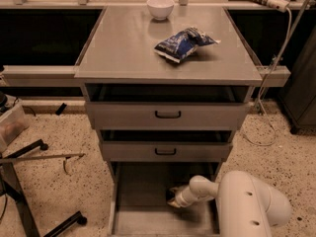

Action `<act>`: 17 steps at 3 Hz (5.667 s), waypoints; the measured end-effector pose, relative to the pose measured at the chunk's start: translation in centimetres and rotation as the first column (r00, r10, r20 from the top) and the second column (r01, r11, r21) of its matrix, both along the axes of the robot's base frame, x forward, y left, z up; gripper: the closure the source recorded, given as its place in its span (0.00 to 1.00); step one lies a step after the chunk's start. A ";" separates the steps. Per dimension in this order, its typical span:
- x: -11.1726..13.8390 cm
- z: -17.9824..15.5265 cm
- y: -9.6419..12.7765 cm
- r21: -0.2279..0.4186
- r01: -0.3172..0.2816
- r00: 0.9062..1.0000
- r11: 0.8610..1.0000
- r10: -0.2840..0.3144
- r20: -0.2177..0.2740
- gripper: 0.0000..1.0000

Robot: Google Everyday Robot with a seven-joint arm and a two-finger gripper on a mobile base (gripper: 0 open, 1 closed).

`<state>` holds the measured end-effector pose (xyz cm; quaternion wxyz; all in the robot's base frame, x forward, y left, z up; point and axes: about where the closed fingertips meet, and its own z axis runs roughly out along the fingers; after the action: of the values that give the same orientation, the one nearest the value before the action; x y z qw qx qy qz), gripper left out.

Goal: Pick rxbar chocolate from bottom drawer and place on counter

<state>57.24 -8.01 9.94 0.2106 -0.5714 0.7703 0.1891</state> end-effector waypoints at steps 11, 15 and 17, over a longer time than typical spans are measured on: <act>-5.1 49.8 -2.0 0.273 -0.120 0.946 0.955 0.026 0.323 1.00; -2.0 83.0 -3.1 0.318 -0.359 0.816 0.877 0.131 0.563 1.00; -0.3 83.6 -2.8 0.277 -0.381 0.804 0.882 0.167 0.571 1.00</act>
Offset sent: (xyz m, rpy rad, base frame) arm 0.0000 0.0000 0.0060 0.0000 0.0000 0.0000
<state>56.90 -10.83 93.53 0.4913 -0.6565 0.5372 0.1976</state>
